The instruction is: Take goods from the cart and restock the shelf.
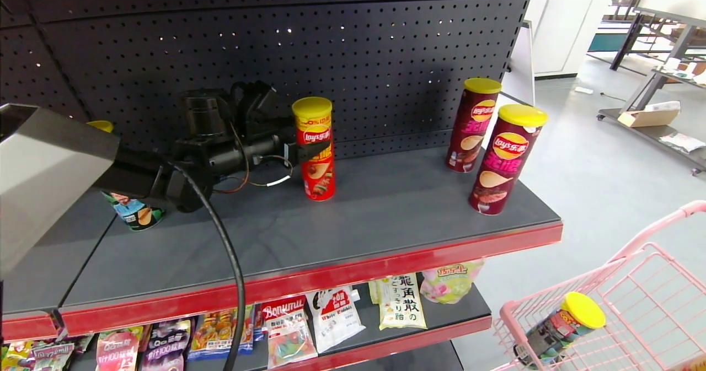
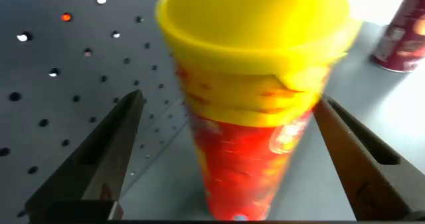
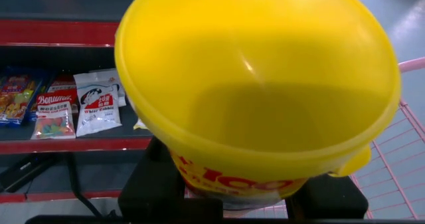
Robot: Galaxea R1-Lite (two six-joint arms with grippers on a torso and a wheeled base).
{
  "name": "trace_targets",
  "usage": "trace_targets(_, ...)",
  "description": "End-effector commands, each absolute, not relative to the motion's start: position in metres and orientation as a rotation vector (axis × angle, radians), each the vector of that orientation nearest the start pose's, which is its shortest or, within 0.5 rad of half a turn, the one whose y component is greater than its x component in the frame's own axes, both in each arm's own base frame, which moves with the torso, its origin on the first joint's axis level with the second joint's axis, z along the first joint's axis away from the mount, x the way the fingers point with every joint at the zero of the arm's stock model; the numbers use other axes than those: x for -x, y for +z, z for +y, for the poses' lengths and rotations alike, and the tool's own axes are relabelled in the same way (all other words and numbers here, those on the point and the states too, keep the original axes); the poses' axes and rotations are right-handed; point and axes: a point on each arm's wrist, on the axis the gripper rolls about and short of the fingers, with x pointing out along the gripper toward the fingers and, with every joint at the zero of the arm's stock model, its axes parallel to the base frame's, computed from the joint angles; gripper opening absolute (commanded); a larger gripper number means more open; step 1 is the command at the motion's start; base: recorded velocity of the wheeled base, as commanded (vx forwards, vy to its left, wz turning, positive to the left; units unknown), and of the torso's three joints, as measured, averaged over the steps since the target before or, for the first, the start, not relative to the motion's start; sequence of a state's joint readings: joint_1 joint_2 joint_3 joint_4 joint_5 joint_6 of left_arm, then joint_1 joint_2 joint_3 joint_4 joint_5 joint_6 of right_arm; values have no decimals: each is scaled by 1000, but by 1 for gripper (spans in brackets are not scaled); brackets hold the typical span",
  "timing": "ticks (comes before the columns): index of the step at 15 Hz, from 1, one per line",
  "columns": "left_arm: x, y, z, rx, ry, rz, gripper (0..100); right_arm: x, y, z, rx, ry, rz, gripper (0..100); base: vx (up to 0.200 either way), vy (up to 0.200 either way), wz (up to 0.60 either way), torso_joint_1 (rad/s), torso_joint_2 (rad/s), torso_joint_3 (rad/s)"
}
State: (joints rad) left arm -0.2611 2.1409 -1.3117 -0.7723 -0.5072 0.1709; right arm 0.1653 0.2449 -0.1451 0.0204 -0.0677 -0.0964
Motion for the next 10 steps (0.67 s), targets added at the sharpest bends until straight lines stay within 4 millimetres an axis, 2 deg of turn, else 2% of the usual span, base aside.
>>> trace_targets(1, -423, 164, -130, -147, -779, -2, 100, 8, 118, -3, 110, 104, 114, 0, 0, 0, 0, 0, 0, 0)
trace_targets(6, -435, 162, -134, -144, -775, -18, 100, 8, 118, -3, 110, 104, 114, 0, 0, 0, 0, 0, 0, 0)
trace_targets(10, -437, 161, -136, -143, -778, -20, 100, 8, 117, -3, 111, 104, 116, 0, 0, 0, 0, 0, 0, 0)
